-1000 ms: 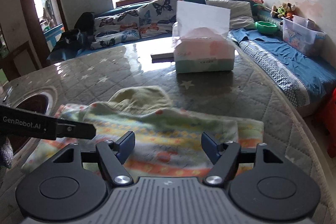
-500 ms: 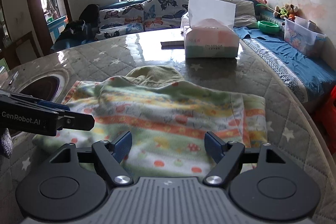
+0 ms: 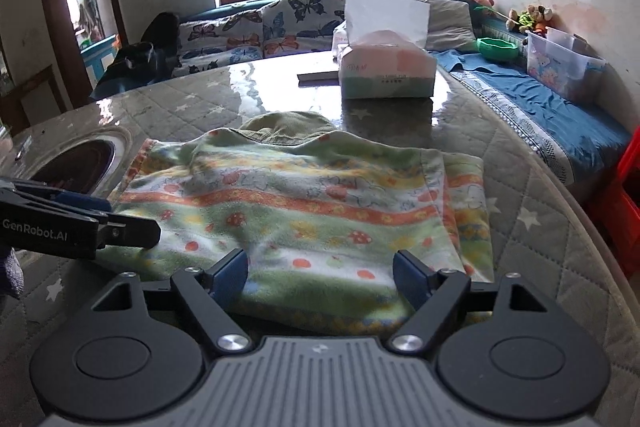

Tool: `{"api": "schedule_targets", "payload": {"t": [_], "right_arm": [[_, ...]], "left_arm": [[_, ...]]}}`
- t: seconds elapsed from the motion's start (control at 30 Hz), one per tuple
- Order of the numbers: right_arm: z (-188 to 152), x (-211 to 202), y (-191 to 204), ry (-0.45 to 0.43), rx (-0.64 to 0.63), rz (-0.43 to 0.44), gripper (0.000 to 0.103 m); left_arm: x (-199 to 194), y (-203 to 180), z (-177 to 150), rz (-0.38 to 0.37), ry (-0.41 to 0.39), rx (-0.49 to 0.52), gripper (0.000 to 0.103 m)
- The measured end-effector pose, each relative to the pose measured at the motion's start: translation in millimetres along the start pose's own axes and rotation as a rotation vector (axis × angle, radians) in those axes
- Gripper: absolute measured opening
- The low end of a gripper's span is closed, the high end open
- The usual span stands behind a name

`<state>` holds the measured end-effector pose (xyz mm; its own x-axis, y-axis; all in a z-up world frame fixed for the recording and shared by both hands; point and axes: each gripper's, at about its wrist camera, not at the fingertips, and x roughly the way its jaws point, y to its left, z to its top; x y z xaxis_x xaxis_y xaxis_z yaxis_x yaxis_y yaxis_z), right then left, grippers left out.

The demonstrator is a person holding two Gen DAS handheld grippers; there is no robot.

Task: Fold clothes

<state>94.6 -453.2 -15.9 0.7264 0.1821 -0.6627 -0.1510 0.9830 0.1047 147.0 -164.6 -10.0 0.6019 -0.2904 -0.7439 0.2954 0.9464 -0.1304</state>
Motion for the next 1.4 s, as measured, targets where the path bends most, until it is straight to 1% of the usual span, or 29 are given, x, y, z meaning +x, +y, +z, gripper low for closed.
{"api": "schedule_targets", "payload": {"t": [0.13,0.2,0.57,0.63,0.7,0.87,0.93,1.07,1.13,1.4], "right_arm": [[-5,-3,0,0.002,-0.001,-0.008,0.083],[-6,-5,1,-0.002,-0.003,-0.017,0.083],[-16,-15,5,0.009,0.005,-0.04,0.088],[-17,-17,6,0.013,0.009,-0.045,0.09],[-19,-18,6,0.016,0.013,-0.05,0.094],[-21,-19,9,0.024,0.014,-0.059,0.096],[-22,-19,10,0.028,0.021,-0.061,0.098],[-24,-18,11,0.034,0.035,-0.059,0.099],[-25,-18,12,0.034,0.041,-0.059,0.103],[-30,-19,12,0.035,0.069,-0.061,0.103]], "left_arm": [[-2,1,-5,0.003,-0.004,0.003,0.085],[-4,0,-8,0.013,-0.005,0.007,0.09],[-18,19,-25,0.023,0.007,-0.038,0.092],[-20,23,-28,0.027,0.011,-0.045,0.094],[-22,28,-31,0.032,0.016,-0.056,0.098],[-26,35,-39,0.037,0.023,-0.07,0.103],[-28,37,-41,0.04,0.025,-0.07,0.103],[-31,38,-46,0.045,0.028,-0.064,0.103],[-33,37,-47,0.047,0.03,-0.06,0.103],[-38,33,-55,0.059,0.03,-0.047,0.103]]}}
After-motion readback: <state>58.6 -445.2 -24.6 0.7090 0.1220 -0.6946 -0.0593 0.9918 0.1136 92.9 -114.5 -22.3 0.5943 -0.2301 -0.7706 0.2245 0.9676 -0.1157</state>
